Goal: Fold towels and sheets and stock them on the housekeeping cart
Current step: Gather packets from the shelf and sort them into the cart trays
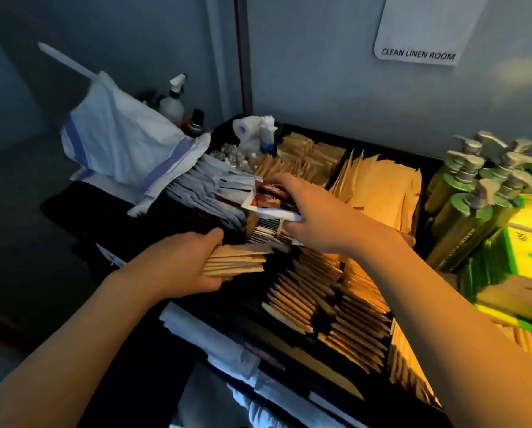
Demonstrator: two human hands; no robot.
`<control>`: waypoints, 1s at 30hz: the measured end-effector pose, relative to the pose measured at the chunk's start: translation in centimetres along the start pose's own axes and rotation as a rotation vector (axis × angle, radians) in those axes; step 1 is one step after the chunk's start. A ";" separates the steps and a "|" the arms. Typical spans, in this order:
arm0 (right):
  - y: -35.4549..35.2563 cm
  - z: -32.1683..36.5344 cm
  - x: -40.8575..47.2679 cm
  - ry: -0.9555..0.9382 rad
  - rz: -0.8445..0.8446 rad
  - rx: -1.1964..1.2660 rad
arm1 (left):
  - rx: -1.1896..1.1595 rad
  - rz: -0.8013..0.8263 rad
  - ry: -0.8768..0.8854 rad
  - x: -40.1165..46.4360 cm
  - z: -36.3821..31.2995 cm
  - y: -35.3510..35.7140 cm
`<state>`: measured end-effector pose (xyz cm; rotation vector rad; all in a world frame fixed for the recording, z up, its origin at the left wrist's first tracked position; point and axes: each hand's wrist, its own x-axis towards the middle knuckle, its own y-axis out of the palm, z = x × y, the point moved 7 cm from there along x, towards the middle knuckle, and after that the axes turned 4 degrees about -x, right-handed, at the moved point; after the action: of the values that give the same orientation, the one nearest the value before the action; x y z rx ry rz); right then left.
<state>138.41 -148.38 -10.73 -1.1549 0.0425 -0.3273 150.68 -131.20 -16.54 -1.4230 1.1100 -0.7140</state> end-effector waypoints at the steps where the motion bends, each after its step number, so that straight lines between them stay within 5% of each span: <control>1: 0.7 0.3 0.6 0.013 0.016 0.031 | 0.018 0.039 0.014 0.6 0.5 0.3; 12: 8.3 0.5 2.8 0.268 0.241 0.016 | -0.027 0.129 0.238 2.7 1.6 1.5; 19: 10.1 0.6 4.4 0.385 0.300 -0.004 | 0.000 0.044 0.192 1.8 3.4 0.0; 26: 11.3 0.9 4.7 0.369 0.202 0.013 | -0.226 -0.181 0.207 0.3 5.4 -1.5; 30: 11.3 0.8 3.9 0.331 0.244 0.084 | -0.430 -0.155 0.228 0.6 5.5 0.6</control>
<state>144.95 -144.61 -20.07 -0.9901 0.4522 -0.2971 155.68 -129.49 -18.24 -1.8406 1.4004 -0.7928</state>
